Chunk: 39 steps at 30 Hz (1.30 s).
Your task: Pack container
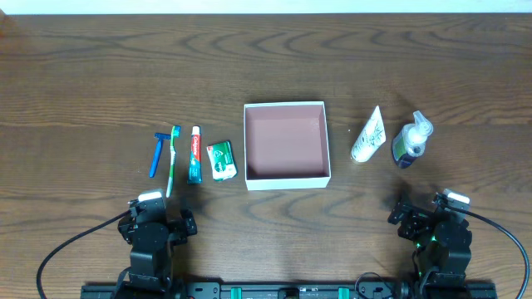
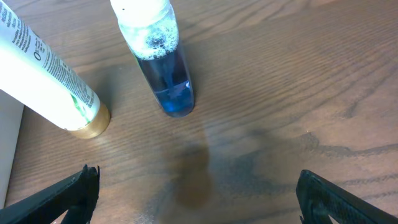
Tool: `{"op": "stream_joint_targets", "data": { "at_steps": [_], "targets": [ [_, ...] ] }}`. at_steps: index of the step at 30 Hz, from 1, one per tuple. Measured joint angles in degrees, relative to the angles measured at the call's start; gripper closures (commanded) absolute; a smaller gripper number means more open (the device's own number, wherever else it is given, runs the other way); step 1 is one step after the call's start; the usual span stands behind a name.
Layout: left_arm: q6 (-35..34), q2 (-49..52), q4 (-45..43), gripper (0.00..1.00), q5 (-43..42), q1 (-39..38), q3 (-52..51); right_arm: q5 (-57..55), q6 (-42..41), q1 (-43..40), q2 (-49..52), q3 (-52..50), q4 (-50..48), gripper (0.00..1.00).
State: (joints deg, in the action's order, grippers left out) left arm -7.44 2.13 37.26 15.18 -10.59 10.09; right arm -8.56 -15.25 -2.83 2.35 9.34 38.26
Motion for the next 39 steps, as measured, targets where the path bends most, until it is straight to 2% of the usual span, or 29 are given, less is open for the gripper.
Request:
{"op": "stream_joint_targets", "data": {
  "at_steps": [24, 31, 33, 39],
  "targets": [
    [0.0, 0.0, 0.0, 0.02, 0.0, 0.0, 0.0, 0.3, -0.1, 0.0, 0.0, 0.0, 0.0, 0.01],
    [0.0, 0.0, 0.0, 0.02, 0.0, 0.0, 0.0, 10.6, -7.0, 0.0, 0.0, 0.0, 0.3, 0.01],
    [0.0, 0.0, 0.0, 0.02, 0.0, 0.0, 0.0, 12.9, -9.4, 0.0, 0.0, -0.2, -1.7, 0.01],
    [0.0, 0.0, 0.0, 0.02, 0.0, 0.0, 0.0, 20.0, -12.2, 0.0, 0.6, 1.8, -20.1, 0.01]
  ]
}}
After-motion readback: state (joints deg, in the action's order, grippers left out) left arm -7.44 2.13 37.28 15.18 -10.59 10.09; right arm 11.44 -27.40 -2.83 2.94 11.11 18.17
